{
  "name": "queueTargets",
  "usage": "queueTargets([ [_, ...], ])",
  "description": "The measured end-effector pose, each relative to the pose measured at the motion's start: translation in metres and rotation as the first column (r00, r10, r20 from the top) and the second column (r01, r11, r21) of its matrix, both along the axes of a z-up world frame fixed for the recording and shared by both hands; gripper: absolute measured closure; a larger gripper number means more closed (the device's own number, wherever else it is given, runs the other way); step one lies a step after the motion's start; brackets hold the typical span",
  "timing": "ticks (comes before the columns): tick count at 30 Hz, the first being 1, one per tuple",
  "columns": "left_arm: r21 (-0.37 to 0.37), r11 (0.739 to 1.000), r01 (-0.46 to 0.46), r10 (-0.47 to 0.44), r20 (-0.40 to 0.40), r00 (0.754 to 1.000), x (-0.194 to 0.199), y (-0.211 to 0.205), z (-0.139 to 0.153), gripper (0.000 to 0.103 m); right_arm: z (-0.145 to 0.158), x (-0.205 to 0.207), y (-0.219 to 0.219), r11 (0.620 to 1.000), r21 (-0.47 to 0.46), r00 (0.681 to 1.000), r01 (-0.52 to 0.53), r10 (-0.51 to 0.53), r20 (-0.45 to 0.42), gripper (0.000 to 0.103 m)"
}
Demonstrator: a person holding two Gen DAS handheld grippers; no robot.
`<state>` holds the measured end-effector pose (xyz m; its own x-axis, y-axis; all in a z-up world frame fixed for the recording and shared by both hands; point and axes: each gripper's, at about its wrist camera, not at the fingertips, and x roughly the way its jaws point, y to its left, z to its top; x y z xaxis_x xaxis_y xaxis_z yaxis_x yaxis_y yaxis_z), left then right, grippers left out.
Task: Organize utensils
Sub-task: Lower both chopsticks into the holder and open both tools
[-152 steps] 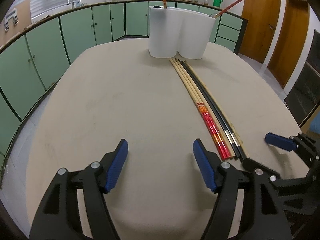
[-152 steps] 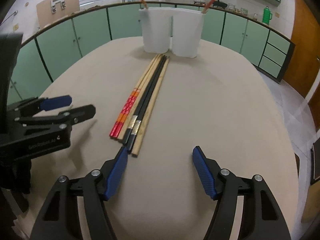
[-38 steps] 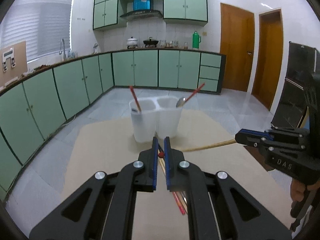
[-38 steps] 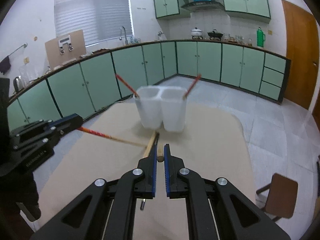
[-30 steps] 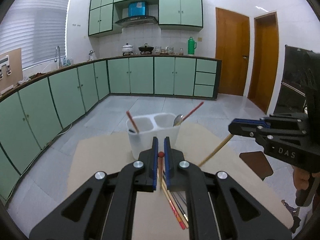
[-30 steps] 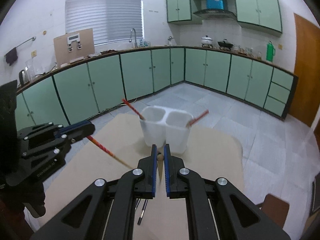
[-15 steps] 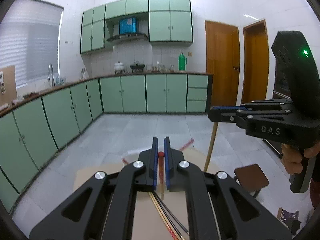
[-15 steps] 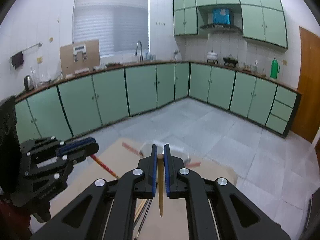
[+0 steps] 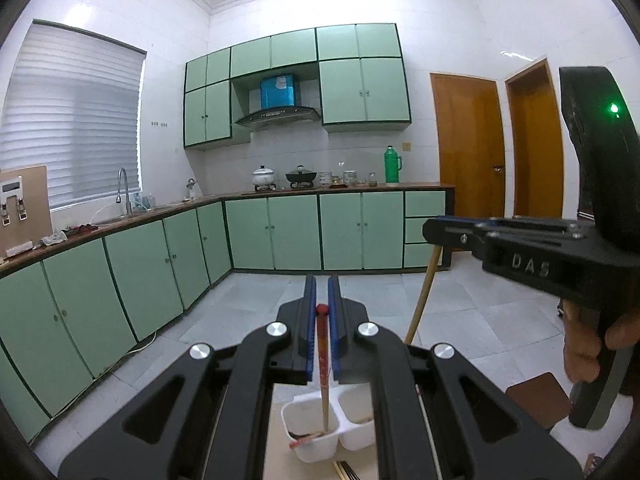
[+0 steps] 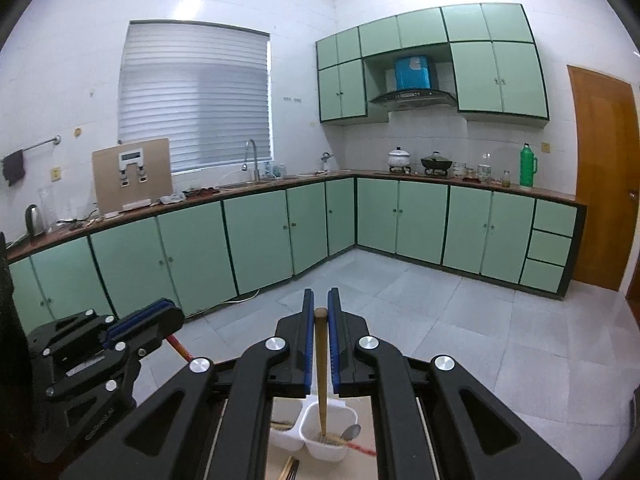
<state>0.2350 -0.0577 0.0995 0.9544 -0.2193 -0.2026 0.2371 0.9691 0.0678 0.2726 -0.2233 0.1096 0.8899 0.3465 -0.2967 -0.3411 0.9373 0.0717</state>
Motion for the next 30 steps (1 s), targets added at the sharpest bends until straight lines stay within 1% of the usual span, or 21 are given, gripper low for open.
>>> queueTargets([
  [4,0.002,1.000,-0.016,0.016,-0.014,1.000,0.027,-0.001,-0.018,0.098,-0.022,0.022,0.003,1.000,0.000,1.000,0.007,-0.007,-0.015,0.097],
  [8,0.005,1.000,-0.023,0.023,-0.073,0.997,0.060,-0.001,-0.043,0.098,-0.048,0.039,0.006,1.000,-0.006,0.998,0.008,-0.008,-0.055,0.097],
  [11,0.002,0.999,-0.032,0.032,-0.122,0.992,0.076,0.007,-0.062,0.098,-0.068,0.049,0.009,1.000,-0.015,0.996,0.012,-0.013,-0.092,0.097],
  [14,-0.008,0.999,-0.035,0.034,-0.165,0.986,0.091,0.015,-0.076,0.098,-0.080,0.056,0.009,1.000,-0.025,0.993,0.011,-0.014,-0.119,0.096],
  [19,0.004,0.999,-0.038,0.038,-0.228,0.973,0.105,0.021,-0.094,0.097,-0.096,0.064,0.012,0.999,-0.048,0.985,0.000,-0.008,-0.170,0.095],
  [20,0.005,0.999,-0.040,0.040,-0.233,0.972,0.107,0.023,-0.096,0.096,-0.098,0.064,0.013,0.999,-0.053,0.984,0.000,-0.010,-0.176,0.091],
  [21,0.003,0.999,-0.041,0.040,-0.240,0.970,0.108,0.025,-0.097,0.094,-0.100,0.064,0.012,0.998,-0.057,0.983,0.001,-0.011,-0.181,0.089],
  [22,-0.003,0.999,-0.041,0.039,-0.243,0.969,0.107,0.028,-0.097,0.091,-0.100,0.064,0.012,0.998,-0.058,0.983,0.004,-0.014,-0.181,0.085],
  [23,-0.007,0.999,-0.043,0.040,-0.242,0.969,0.106,0.030,-0.097,0.084,-0.100,0.063,0.011,0.998,-0.060,0.983,0.008,-0.018,-0.180,0.081],
  [24,-0.009,0.999,-0.048,0.044,-0.236,0.971,0.102,0.032,-0.095,0.079,-0.099,0.061,0.008,0.998,-0.061,0.984,0.012,-0.023,-0.178,0.079],
  [25,-0.009,0.999,-0.050,0.047,-0.229,0.972,0.100,0.033,-0.093,0.077,-0.098,0.059,0.007,0.998,-0.061,0.984,0.016,-0.027,-0.177,0.074],
  [26,-0.010,0.999,-0.051,0.048,-0.221,0.974,0.097,0.035,-0.090,0.075,-0.097,0.056,0.004,0.998,-0.061,0.984,0.023,-0.034,-0.173,0.064],
  [27,-0.012,0.999,-0.052,0.048,-0.217,0.975,0.094,0.036,-0.087,0.073,-0.096,0.054,0.003,0.998,-0.062,0.985,0.031,-0.041,-0.169,0.059],
  [28,-0.014,0.998,-0.055,0.050,-0.214,0.976,0.090,0.037,-0.085,0.071,-0.094,0.049,-0.001,0.997,-0.065,0.985,0.052,-0.062,-0.159,0.050],
  [29,-0.016,0.998,-0.058,0.054,-0.210,0.976,0.084,0.038,-0.084,0.066,-0.092,0.045,-0.004,0.995,-0.066,0.986,0.068,-0.077,-0.150,0.041],
  [30,-0.020,0.998,-0.062,0.056,-0.205,0.977,0.078,0.039,-0.081,0.062,-0.090,0.039,-0.007,0.995,-0.065,0.986,0.077,-0.086,-0.142,0.037],
])
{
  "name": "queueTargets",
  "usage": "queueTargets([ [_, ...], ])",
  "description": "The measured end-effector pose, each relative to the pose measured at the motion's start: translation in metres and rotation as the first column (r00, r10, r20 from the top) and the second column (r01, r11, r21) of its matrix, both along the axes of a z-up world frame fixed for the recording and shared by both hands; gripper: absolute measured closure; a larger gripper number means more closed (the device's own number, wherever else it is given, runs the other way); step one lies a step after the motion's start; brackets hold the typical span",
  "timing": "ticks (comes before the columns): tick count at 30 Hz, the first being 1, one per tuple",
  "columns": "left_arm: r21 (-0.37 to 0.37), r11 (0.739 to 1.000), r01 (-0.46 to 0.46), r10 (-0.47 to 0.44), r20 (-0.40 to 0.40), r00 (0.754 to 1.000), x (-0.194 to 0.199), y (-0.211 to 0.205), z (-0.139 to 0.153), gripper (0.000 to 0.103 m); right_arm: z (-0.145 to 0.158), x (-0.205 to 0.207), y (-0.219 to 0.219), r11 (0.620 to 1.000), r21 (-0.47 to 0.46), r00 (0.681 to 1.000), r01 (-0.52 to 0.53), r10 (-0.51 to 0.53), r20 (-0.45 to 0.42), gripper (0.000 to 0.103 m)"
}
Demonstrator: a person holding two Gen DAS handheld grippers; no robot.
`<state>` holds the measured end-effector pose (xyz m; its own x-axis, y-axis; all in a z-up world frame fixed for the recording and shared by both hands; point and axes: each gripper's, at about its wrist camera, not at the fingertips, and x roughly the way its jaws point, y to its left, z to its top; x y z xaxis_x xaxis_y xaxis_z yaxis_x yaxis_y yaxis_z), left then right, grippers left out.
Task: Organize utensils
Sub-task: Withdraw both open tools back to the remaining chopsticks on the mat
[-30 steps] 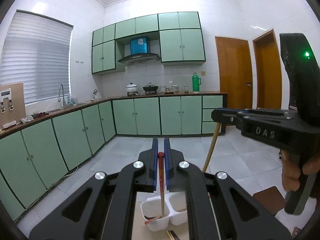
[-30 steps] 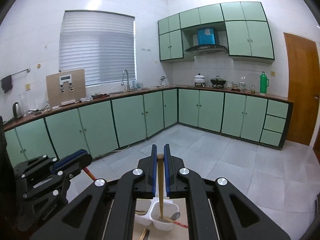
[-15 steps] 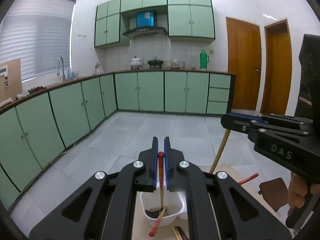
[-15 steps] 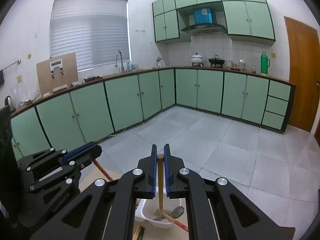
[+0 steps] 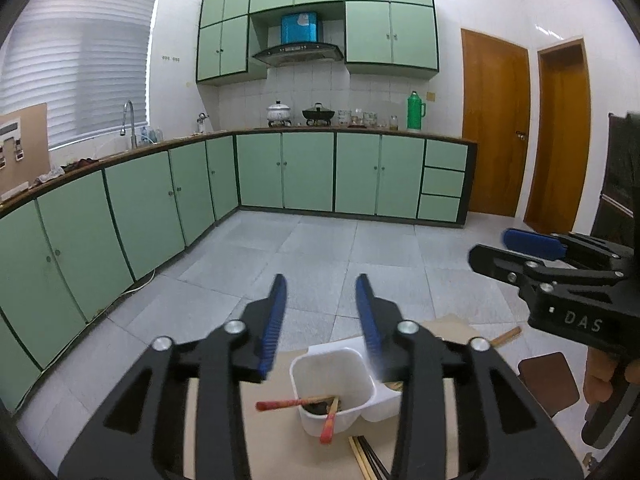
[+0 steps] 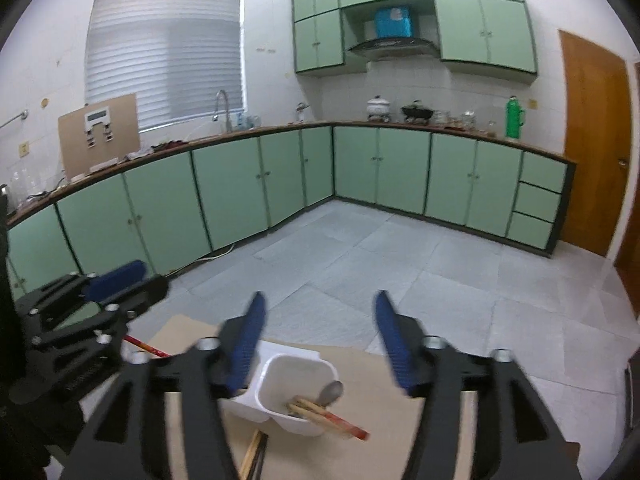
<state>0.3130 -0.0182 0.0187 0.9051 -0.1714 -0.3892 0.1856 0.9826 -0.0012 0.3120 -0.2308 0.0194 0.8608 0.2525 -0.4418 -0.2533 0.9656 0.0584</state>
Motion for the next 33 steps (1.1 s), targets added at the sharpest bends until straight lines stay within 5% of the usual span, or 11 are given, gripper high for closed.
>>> queueTargets([
  [4,-0.005,1.000,0.002,-0.002,0.003,1.000,-0.027,0.006,0.004,0.052,0.004,-0.023,-0.010,1.000,-0.008,1.000,0.012,-0.012,0.026,0.019],
  [10,-0.029,1.000,-0.001,0.001,-0.017,1.000,-0.077,0.013,-0.006,0.039,-0.004,-0.074,-0.028,0.999,0.020,0.998,0.031,-0.032,0.054,0.007],
  [19,0.000,1.000,-0.010,0.010,-0.113,0.994,-0.144,0.015,-0.070,0.034,-0.060,-0.140,-0.031,0.999,0.028,0.999,0.047,-0.047,-0.011,0.006],
  [33,0.024,1.000,-0.013,0.020,-0.314,0.949,-0.180,0.022,-0.171,0.033,-0.160,-0.187,0.004,0.999,-0.014,0.980,0.038,-0.040,-0.194,0.006],
])
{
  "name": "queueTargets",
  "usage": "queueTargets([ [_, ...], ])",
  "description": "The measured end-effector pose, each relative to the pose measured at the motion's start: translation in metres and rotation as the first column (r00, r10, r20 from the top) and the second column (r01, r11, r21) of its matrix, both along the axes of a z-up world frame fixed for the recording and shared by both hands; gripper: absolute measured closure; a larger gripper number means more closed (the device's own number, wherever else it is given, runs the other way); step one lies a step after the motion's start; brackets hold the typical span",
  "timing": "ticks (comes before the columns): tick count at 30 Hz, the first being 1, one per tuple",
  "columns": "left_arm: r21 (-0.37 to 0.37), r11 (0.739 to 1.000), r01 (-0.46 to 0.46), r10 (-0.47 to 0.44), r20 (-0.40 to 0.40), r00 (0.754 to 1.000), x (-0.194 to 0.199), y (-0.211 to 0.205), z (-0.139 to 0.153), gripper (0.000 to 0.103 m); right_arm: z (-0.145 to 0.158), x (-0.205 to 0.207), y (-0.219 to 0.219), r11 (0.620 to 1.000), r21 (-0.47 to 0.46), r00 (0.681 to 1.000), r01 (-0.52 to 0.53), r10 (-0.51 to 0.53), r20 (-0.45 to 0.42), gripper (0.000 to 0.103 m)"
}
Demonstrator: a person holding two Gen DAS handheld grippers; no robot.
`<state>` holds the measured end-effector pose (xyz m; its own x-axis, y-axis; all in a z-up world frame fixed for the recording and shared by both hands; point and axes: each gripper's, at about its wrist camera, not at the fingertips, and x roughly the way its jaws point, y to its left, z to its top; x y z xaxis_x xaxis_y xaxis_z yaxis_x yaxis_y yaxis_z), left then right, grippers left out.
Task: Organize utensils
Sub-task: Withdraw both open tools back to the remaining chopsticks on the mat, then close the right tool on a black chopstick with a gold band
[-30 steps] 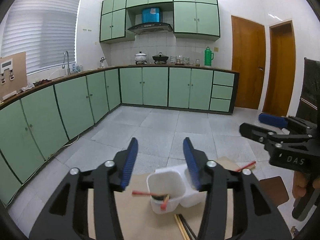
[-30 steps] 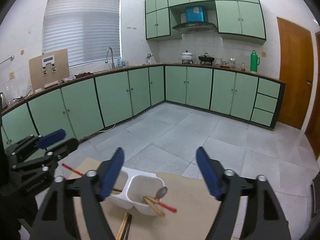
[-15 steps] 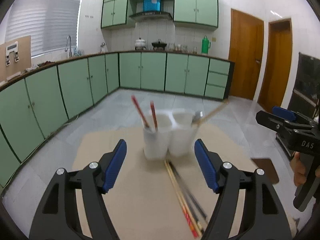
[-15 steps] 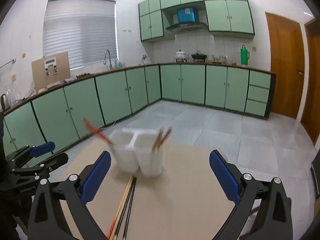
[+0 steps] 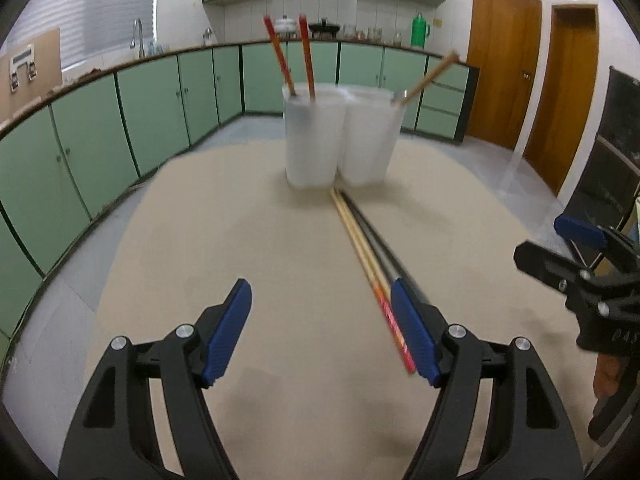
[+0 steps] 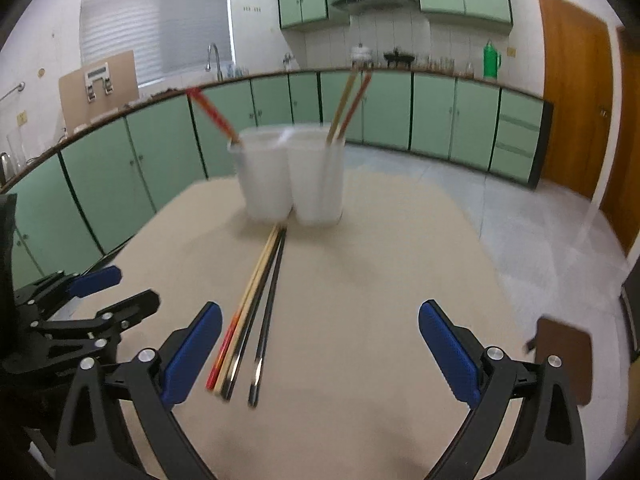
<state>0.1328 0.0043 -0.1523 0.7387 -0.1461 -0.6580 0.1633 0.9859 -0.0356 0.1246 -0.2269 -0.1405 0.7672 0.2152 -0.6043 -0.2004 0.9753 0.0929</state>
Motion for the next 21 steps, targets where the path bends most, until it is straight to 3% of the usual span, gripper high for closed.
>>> queueTargets([
  [4,0.010,1.000,-0.006,0.006,-0.042,0.999,-0.002,0.002,-0.015,0.033,-0.022,-0.007,0.007,1.000,-0.017,0.999,-0.007,0.006,-0.048,0.008],
  [12,0.023,1.000,-0.014,0.016,-0.081,0.997,-0.004,0.000,-0.026,0.033,-0.042,-0.014,0.025,0.997,-0.056,0.994,-0.048,0.042,-0.101,0.024],
  [21,0.020,1.000,-0.019,0.021,-0.100,0.995,-0.004,-0.002,-0.034,0.033,-0.058,-0.011,0.034,0.995,-0.078,0.984,-0.068,0.054,-0.168,0.057],
])
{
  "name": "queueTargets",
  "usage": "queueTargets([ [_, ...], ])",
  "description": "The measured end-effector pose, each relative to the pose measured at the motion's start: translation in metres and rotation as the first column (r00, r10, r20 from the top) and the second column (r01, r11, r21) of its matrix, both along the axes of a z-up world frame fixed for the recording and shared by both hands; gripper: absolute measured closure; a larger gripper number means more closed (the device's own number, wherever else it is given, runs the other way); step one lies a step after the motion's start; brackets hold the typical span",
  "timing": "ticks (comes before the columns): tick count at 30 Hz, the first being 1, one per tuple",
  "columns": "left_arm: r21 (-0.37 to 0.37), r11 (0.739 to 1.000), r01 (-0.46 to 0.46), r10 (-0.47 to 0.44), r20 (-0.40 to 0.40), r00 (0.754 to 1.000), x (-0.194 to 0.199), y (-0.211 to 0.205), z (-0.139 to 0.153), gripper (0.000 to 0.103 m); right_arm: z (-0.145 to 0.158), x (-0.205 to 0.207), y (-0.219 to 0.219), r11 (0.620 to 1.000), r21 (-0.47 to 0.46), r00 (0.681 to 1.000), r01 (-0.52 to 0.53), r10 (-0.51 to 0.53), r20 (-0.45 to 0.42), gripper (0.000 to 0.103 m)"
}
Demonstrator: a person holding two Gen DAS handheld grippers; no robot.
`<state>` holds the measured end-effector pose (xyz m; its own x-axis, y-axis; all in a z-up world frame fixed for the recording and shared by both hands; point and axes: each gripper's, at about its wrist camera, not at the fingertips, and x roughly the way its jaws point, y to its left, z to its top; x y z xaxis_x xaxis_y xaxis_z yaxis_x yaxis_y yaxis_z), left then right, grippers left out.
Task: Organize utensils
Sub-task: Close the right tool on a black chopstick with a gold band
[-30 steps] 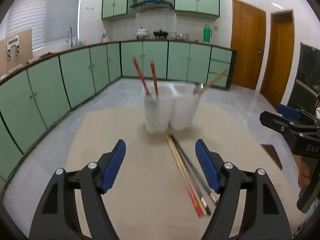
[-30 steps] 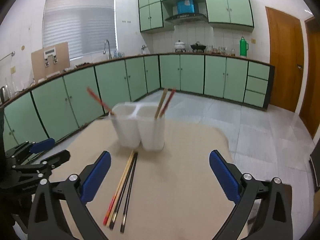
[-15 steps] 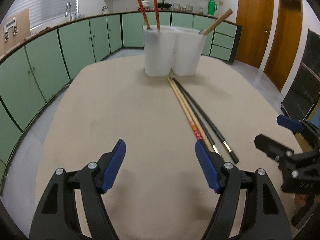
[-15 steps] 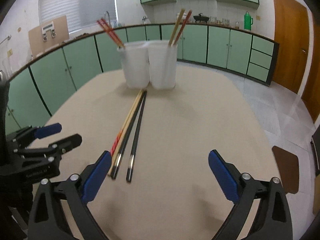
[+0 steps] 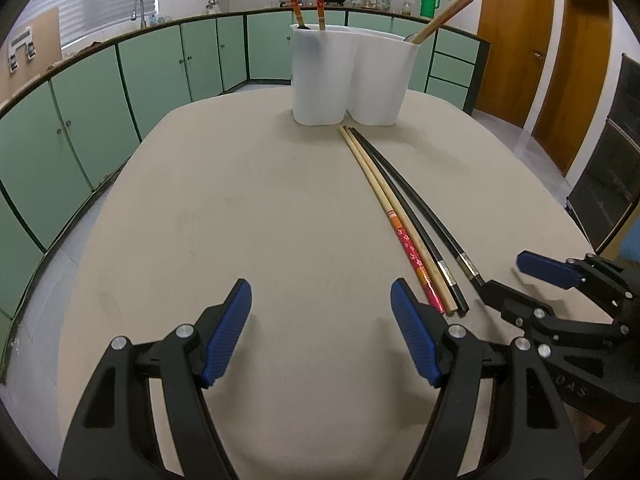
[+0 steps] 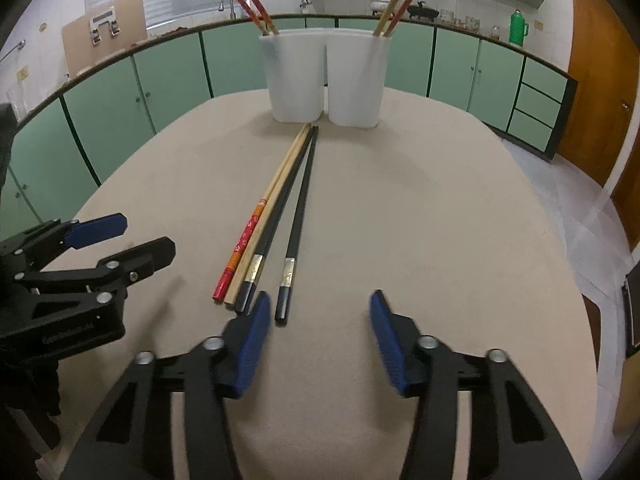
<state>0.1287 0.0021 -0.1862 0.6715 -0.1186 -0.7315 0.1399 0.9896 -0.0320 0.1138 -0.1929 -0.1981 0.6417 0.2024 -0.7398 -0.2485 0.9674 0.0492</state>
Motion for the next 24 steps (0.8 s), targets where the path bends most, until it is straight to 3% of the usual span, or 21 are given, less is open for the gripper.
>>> queueTargets([
  [9,-0.008,1.000,0.011,-0.011,-0.006,1.000,0.000,-0.007,-0.003,0.033,-0.002,0.000,0.011,0.999,-0.023,0.999,-0.036,0.035,-0.017,0.079],
  [13,-0.009,1.000,0.014,-0.014,-0.007,1.000,0.000,-0.009,-0.003,0.033,-0.002,-0.001,0.017,0.997,-0.039,0.998,-0.061,0.061,-0.014,0.096],
  [24,-0.031,0.999,0.045,-0.046,-0.025,0.999,0.000,-0.020,-0.004,0.033,0.000,0.002,-0.007,1.000,0.011,1.000,0.004,-0.004,-0.015,0.097],
])
